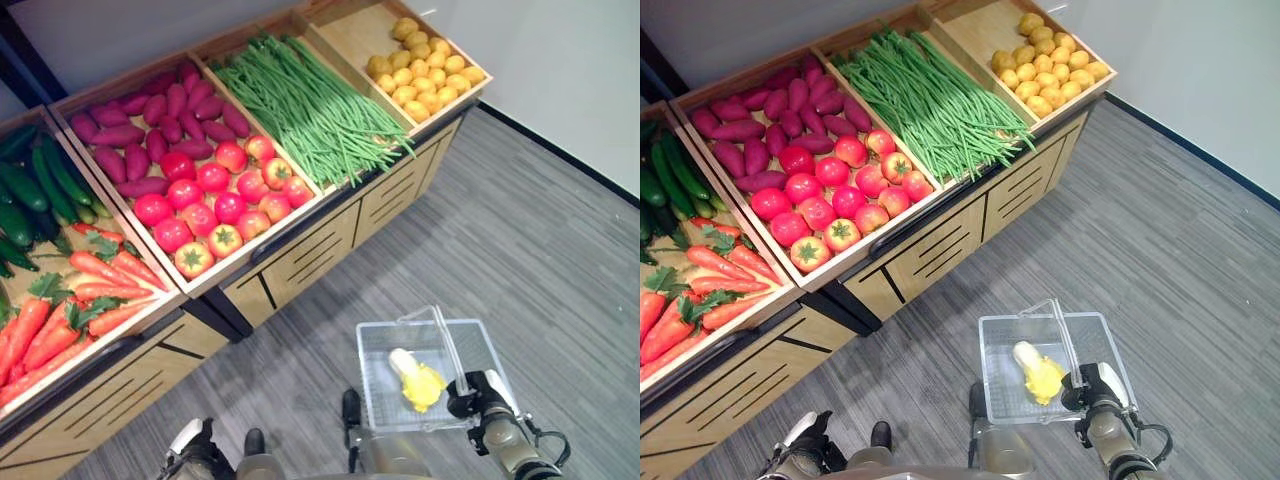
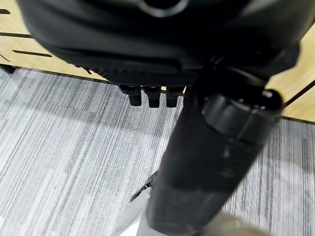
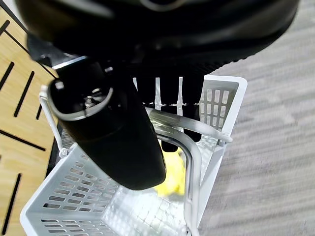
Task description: Get the vegetables into the basket
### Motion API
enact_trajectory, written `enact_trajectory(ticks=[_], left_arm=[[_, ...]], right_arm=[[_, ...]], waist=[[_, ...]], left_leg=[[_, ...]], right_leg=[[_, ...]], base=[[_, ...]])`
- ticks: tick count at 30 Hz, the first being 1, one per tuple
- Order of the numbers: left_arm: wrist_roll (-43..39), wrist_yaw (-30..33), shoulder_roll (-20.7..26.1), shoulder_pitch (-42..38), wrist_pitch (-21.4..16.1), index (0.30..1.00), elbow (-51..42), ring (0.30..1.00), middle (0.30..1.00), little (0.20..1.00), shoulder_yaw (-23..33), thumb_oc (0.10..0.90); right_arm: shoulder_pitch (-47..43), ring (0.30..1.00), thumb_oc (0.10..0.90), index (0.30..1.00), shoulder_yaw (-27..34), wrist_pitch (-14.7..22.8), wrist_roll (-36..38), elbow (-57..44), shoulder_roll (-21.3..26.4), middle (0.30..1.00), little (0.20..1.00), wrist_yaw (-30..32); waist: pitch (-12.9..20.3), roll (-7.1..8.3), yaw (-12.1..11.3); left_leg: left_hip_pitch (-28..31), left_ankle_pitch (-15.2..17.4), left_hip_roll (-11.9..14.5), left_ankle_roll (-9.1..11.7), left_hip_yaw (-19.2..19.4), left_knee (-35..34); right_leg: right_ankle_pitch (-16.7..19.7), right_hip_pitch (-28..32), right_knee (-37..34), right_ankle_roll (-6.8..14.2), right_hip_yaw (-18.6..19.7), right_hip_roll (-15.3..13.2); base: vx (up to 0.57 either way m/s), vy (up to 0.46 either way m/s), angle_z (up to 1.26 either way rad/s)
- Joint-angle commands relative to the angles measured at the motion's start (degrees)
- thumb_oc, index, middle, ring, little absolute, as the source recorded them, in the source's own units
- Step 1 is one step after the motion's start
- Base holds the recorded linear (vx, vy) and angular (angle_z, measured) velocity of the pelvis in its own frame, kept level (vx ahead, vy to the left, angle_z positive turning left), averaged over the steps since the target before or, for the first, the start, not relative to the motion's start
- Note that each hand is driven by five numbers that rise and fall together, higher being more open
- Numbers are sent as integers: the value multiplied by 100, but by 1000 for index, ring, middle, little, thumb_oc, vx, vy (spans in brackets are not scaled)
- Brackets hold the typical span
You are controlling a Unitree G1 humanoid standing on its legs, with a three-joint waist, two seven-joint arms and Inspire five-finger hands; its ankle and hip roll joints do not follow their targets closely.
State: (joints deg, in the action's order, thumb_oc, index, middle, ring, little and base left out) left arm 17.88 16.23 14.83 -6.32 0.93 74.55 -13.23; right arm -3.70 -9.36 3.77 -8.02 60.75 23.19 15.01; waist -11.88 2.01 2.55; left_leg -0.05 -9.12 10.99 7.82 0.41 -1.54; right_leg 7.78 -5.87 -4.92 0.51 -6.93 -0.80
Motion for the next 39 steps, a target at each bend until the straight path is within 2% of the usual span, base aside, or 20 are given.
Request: enact_trajectory(ticks=[1,4,6,8,9,14,19,23,27,29,31,32,33,36,39], left_arm=[[-79,179,186,-306,10,1000,-20,1000,1000,1000,-71,900],[9,164,132,-353,10,1000,-51,1000,1000,1000,-152,900],[41,156,95,-360,7,1000,-65,1000,1000,1000,-191,900],[39,194,80,-337,-1,1000,-67,1000,1000,1000,-190,900],[37,179,49,-265,-9,1000,-85,1000,1000,1000,-182,900],[4,157,47,-212,-75,1000,-195,1000,1000,1000,-209,900],[-20,153,92,-191,-101,1000,-210,1000,1000,1000,-206,900],[-3,59,157,-96,-148,1000,-189,1000,1000,1000,-193,900],[-81,-19,230,-63,-175,1000,-202,1000,1000,1000,-125,900],[-125,-49,282,-78,-178,1000,-190,1000,1000,1000,-120,900],[-156,-61,318,-111,-183,1000,-150,1000,1000,1000,-88,900],[-156,-61,318,-111,-183,1000,-150,1000,1000,1000,-88,900],[-224,-58,372,-166,-190,1000,-86,1000,1000,1000,-44,900],[-308,-10,419,-178,-185,1000,-72,1000,1000,1000,48,900],[-346,86,473,-142,-136,1000,14,1000,1000,1000,225,900]], right_arm=[[95,300,400,300,227,173,152,-44,478,300,300,275],[307,300,400,300,342,149,164,57,444,300,300,325],[344,300,400,300,384,132,210,211,393,300,300,335],[318,300,400,300,361,138,203,280,353,300,300,343],[338,300,400,300,350,128,168,352,308,300,300,321],[322,300,400,300,382,86,156,582,251,300,300,273],[271,300,400,300,395,21,113,839,153,300,300,221],[168,300,400,300,402,-40,72,959,54,300,300,139],[55,300,400,300,323,-49,53,924,-9,300,300,83],[-4,300,400,300,263,-38,54,880,-42,300,300,64],[-21,300,400,300,228,-28,76,894,-61,300,300,49],[-21,300,400,300,229,-28,76,894,-61,300,300,49],[-36,300,400,300,175,-17,66,951,-104,300,300,38],[11,300,400,300,112,-15,-12,993,-140,300,300,22],[133,300,400,300,89,-1,-90,1033,-142,300,300,-13]], waist=[[-95,146,217],[-88,62,365],[-61,-10,364],[-47,-54,341],[-15,-60,337],[-35,-54,255],[-81,48,182],[-129,178,92],[-211,234,27],[-238,223,38],[-219,219,51],[-220,219,50],[-180,209,71],[-166,285,32],[-54,304,-5]], left_leg=[[250,616,90,-75,993,178],[266,438,293,22,1858,276],[237,355,299,66,1941,180],[190,245,292,92,1886,6],[241,381,244,52,1890,-133],[323,508,114,-42,1825,-247],[315,745,-119,-203,1693,-204],[257,984,-410,-393,1610,-133],[230,1097,-564,-540,1540,-68],[234,1112,-578,-569,1478,-50],[280,1119,-589,-556,1420,-104],[282,1119,-589,-555,1421,-105],[326,1131,-559,-517,1356,-126],[316,1142,-524,-476,1260,24],[367,978,-424,-368,1227,-141]], right_leg=[[-607,-65,717,658,-117,-633],[-616,106,552,615,-461,-656],[-628,199,460,643,-583,-651],[-574,245,434,688,-641,-677],[-589,257,482,719,-693,-725],[-546,269,572,778,-711,-872],[-411,320,571,915,-717,-1090],[-202,279,621,1120,-631,-1364],[-82,111,1075,1211,-424,-1485],[-71,10,1293,1245,-131,-1410],[-107,-28,1148,1232,147,-1315],[-107,-26,1148,1232,147,-1314],[-164,-62,848,1190,353,-1263],[-241,-24,747,1142,294,-1232],[-300,250,420,1059,191,-1070]], base=[[-30,-108,100],[-38,-71,78],[14,-6,60],[52,60,60],[49,74,29],[30,125,7],[13,148,18],[8,257,9],[-5,160,5],[16,78,6],[38,23,18],[68,-31,20],[69,-53,18],[27,-88,25],[15,-152,17]])
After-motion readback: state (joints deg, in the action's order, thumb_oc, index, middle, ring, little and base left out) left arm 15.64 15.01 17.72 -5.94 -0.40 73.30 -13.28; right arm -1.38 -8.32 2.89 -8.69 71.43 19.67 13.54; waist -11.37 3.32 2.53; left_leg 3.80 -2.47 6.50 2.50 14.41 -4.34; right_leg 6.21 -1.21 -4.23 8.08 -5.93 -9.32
